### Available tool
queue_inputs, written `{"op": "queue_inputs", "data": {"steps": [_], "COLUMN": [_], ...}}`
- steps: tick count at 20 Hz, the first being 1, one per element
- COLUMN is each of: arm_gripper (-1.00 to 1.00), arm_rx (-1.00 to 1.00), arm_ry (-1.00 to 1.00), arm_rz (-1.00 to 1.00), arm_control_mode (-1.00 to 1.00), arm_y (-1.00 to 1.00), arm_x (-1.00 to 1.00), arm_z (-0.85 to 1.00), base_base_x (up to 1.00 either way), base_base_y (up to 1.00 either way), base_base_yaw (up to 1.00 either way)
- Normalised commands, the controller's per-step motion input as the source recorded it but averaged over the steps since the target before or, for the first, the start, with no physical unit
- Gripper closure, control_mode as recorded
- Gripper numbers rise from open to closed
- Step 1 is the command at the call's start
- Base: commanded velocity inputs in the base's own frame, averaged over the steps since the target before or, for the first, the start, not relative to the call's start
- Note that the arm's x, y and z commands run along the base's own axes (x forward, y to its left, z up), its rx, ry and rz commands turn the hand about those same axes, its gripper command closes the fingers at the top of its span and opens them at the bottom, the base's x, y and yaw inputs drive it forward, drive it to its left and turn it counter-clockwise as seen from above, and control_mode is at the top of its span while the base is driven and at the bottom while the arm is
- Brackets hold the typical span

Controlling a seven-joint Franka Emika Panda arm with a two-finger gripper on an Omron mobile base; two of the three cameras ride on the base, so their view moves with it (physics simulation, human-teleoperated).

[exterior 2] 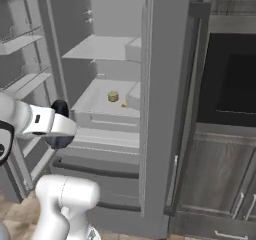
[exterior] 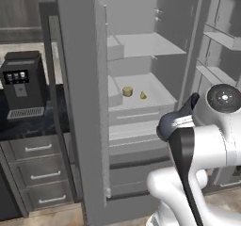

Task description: Move the cheese and lemon wedge from the top shelf to the second highest shelf to make space. Then, place the pitcher from the counter on the cleared top shelf.

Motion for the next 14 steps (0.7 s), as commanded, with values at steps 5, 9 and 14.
{"op": "queue_inputs", "data": {"steps": [5,9,14], "arm_gripper": [1.0,1.0,1.0], "arm_rx": [0.0,0.0,0.0], "arm_ry": [0.0,0.0,0.0], "arm_rz": [0.0,0.0,0.0], "arm_control_mode": [1.0,1.0,1.0], "arm_y": [0.0,0.0,0.0], "arm_x": [0.0,0.0,0.0], "arm_z": [0.0,0.0,0.0], "base_base_x": [0.59,0.61,0.55], "base_base_y": [-0.18,0.0,0.0], "base_base_yaw": [0.02,0.0,-0.02]}}
